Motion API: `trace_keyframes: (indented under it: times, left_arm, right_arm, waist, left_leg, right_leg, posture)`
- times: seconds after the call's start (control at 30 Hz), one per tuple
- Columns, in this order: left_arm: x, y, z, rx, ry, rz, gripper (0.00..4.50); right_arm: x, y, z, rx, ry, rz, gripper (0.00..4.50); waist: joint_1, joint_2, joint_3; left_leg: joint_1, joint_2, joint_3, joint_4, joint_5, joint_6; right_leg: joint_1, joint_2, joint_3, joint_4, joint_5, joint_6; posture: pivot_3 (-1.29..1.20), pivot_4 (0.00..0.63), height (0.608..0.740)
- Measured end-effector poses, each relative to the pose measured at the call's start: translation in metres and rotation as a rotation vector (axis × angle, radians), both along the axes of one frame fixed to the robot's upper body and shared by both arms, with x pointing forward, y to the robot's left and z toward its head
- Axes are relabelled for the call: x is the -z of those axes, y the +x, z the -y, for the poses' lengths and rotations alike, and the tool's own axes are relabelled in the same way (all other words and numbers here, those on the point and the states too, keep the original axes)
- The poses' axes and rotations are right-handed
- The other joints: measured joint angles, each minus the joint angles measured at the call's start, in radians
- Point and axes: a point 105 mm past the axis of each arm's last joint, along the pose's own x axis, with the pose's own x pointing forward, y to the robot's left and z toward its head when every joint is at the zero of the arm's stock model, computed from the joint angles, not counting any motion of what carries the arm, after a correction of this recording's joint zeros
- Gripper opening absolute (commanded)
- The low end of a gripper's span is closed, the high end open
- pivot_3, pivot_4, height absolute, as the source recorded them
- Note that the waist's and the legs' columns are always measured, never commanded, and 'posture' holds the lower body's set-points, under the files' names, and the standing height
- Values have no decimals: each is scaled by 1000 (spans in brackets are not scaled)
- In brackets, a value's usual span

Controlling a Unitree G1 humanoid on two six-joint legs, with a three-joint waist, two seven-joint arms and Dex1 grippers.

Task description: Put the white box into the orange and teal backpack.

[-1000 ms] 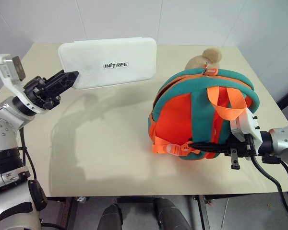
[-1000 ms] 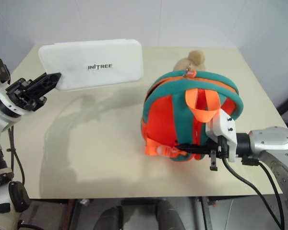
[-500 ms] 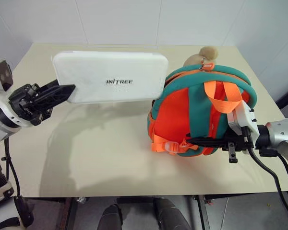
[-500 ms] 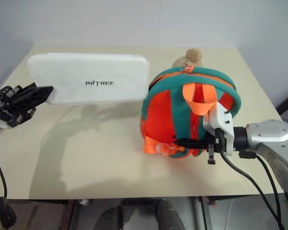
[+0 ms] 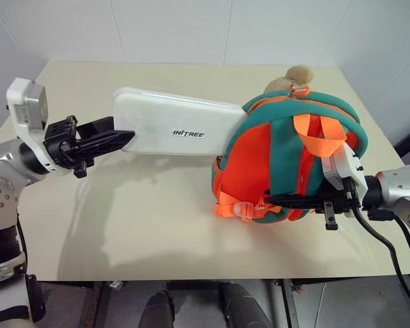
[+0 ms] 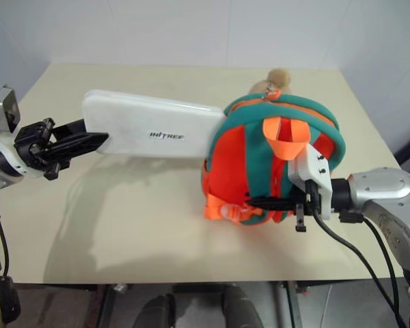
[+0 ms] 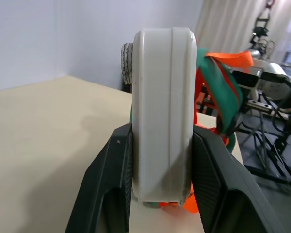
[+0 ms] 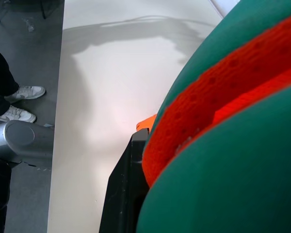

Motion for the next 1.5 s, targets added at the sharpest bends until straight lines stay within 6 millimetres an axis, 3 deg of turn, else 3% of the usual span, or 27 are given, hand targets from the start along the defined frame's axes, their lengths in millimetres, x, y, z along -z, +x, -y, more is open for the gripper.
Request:
trace_keyframes:
  times: [0.5, 0.87, 1.1, 1.33, 1.5]
  left_arm:
    - [3, 11, 43, 168, 164, 17, 1319]
    - [17, 25, 120, 276, 193, 55, 1318]
    - [42, 33, 168, 270, 229, 23, 1318]
    - [53, 36, 189, 238, 251, -6, 1317]
    - [49, 38, 191, 220, 261, -9, 1317]
  right_arm:
    - [6, 0, 1, 19, 0, -10, 129]
    - [12, 2, 2, 37, 1, -11, 129]
    - [15, 0, -1, 39, 8, 2, 129]
    - [18, 1, -1, 58, 6, 3, 129]
    - [18, 1, -1, 65, 13, 6, 129]
  waist:
    - [0, 0, 0]
    - [8, 0, 0]
    - [23, 0, 0]
    - [27, 0, 0]
    - [26, 0, 0]
  left_leg:
    - [0, 0, 0, 0, 0, 0]
    - [1, 0, -1, 1, 0, 0]
    - [2, 0, -2, 3, 0, 0]
    - [2, -1, -4, 3, 0, 0]
    - [2, -1, -4, 3, 0, 0]
  right_leg:
    - [0, 0, 0, 0, 0, 0]
    - [2, 1, 0, 0, 0, 1]
    - [5, 1, 0, 0, 1, 2]
    - [7, 2, 0, -1, 1, 3]
    - [7, 2, 0, -1, 1, 3]
  posture:
    - [0, 150, 740]
    - [0, 150, 740]
    - [0, 150, 740]
    - [0, 150, 740]
    - [0, 150, 740]
